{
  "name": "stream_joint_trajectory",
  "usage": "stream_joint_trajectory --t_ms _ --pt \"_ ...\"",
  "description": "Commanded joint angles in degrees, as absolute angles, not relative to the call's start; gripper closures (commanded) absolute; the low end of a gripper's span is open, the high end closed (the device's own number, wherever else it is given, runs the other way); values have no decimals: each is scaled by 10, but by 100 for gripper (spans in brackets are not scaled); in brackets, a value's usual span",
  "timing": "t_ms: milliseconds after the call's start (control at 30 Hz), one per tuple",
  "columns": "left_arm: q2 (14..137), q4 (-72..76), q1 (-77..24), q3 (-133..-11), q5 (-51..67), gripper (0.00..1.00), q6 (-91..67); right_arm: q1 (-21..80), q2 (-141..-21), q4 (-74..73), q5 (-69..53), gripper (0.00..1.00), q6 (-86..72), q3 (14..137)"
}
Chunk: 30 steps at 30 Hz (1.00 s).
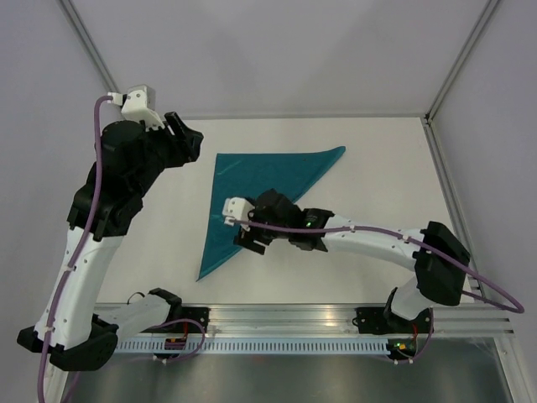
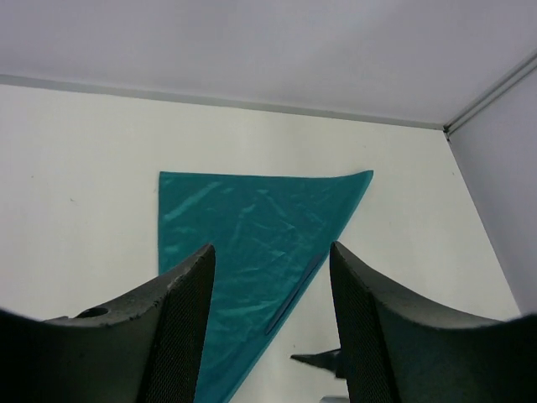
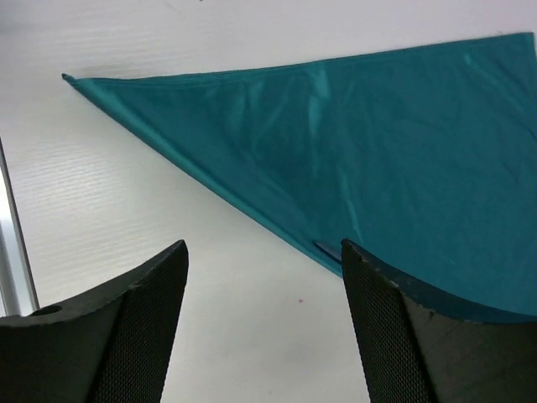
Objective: Fold the napkin, place the utensils inside, and roll it up
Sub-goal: Fold the napkin
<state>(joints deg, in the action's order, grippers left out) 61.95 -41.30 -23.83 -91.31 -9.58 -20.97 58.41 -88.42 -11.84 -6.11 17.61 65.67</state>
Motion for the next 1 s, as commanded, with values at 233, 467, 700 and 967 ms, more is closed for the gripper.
stream_joint_trajectory --t_ms 233,467,700,967 --pt "605 -466 -237 -911 -136 37 -251 763 -1015 -19 94 27 241 678" --pt "599 -466 -236 -902 -136 38 -251 812 -1079 -4 117 32 248 711" --pt "585 -467 -236 -895 -140 38 -249 823 -1122 90 144 36 258 709" --pt "556 -488 -236 -891 -153 38 -244 829 -1152 157 137 38 256 700"
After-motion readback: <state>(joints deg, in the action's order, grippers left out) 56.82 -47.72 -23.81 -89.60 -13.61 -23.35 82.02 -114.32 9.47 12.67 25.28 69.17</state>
